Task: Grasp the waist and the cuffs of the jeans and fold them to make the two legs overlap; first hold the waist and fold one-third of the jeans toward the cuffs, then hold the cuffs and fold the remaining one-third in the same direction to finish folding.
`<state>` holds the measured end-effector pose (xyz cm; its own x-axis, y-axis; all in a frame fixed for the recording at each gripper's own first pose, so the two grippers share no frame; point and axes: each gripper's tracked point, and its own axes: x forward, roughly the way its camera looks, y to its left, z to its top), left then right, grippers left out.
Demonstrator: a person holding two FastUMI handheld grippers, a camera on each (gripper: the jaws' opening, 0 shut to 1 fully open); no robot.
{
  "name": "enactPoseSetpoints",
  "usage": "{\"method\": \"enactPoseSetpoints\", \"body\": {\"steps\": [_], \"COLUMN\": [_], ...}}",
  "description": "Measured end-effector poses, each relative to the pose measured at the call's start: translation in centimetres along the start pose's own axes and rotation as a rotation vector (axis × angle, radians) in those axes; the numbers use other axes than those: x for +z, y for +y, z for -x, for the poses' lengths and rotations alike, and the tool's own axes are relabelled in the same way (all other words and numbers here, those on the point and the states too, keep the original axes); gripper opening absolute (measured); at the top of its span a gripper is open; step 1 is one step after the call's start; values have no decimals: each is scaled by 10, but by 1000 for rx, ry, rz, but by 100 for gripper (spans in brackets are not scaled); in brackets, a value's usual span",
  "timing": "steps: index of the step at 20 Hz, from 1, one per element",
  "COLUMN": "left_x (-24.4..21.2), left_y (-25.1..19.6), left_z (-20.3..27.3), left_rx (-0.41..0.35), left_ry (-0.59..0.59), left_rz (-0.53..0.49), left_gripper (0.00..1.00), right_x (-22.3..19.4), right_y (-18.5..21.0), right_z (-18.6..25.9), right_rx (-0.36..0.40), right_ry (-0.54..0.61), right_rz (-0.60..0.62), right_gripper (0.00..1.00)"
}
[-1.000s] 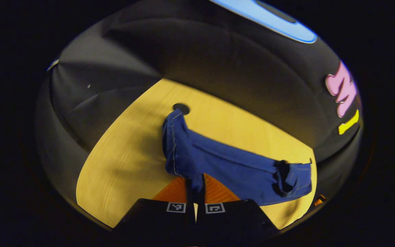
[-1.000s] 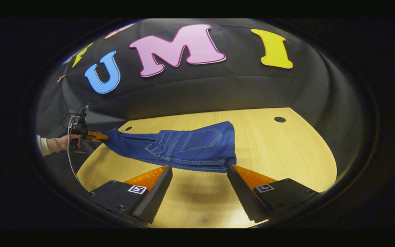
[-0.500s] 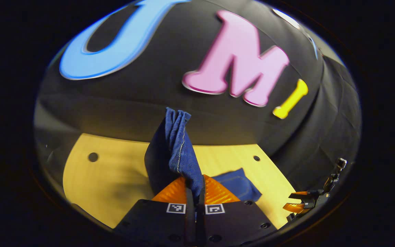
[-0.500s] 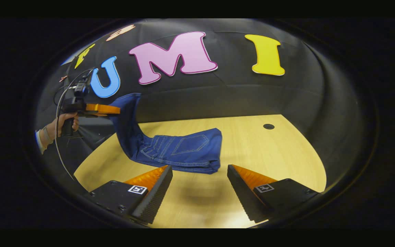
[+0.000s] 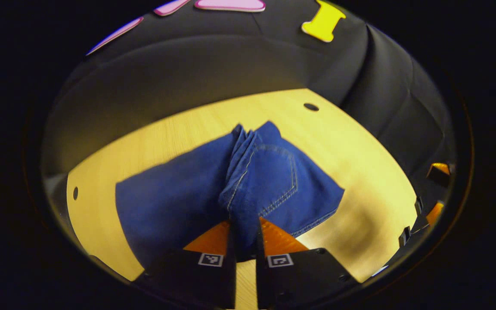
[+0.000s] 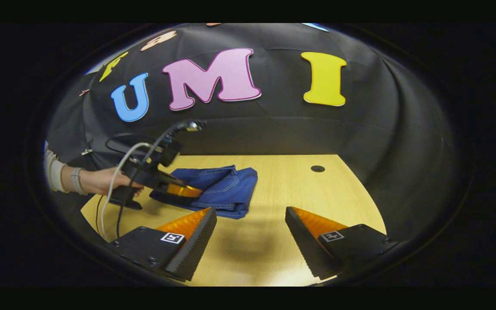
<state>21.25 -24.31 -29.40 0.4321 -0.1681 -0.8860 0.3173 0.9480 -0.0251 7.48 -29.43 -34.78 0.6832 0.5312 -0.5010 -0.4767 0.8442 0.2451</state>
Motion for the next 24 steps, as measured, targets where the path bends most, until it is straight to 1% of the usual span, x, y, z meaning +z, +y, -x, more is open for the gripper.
{"method": "enactPoseSetpoints", "body": {"steps": [1,2,3,4,6,7,9,10,11,13,14,16,17,19,21,22,24], "left_x": [-4,-5,-2,3,14,19,24,24,21,8,-2,-23,-32,-47,-63,-70,-74], "left_y": [-1,-3,-7,-12,-11,-9,-5,-5,-3,-1,-2,-7,-13,-26,-38,-46,-64], "left_z": [-1,-6,-5,-1,16,36,79,104,127,176,199,250,276,324,363,380,409], "left_rx": [15,9,-3,-11,2,17,44,58,71,95,108,126,135,166,207,207,179], "left_ry": [5,-6,-27,-55,-130,-183,-291,-346,-397,-489,-516,-593,-640,-731,-791,-805,-853], "left_rz": [1,4,19,34,32,25,14,12,10,18,33,73,84,70,62,67,86], "left_gripper": [24,44,47,63,87,99,96,99,99,99,99,99,99,99,98,98,98], "right_x": [2,4,8,13,22,28,41,49,57,72,77,85,96,114,121,125,139], "right_y": [1,1,2,2,4,4,7,11,15,24,31,53,70,103,133,147,173], "right_z": [-1,-2,-3,-3,-2,-1,9,17,27,54,70,105,122,156,188,203,228], "right_rx": [9,16,23,26,37,34,22,15,7,-38,-64,-109,-107,-75,-39,-19,19], "right_ry": [-3,-5,-13,-22,-47,-60,-90,-113,-145,-206,-231,-270,-300,-370,-400,-416,-471], "right_rz": [0,6,19,36,74,91,105,109,119,142,143,155,165,183,193,192,170], "right_gripper": [98,98,98,98,98,98,98,98,98,98,98,98,98,97,97,97,97]}}
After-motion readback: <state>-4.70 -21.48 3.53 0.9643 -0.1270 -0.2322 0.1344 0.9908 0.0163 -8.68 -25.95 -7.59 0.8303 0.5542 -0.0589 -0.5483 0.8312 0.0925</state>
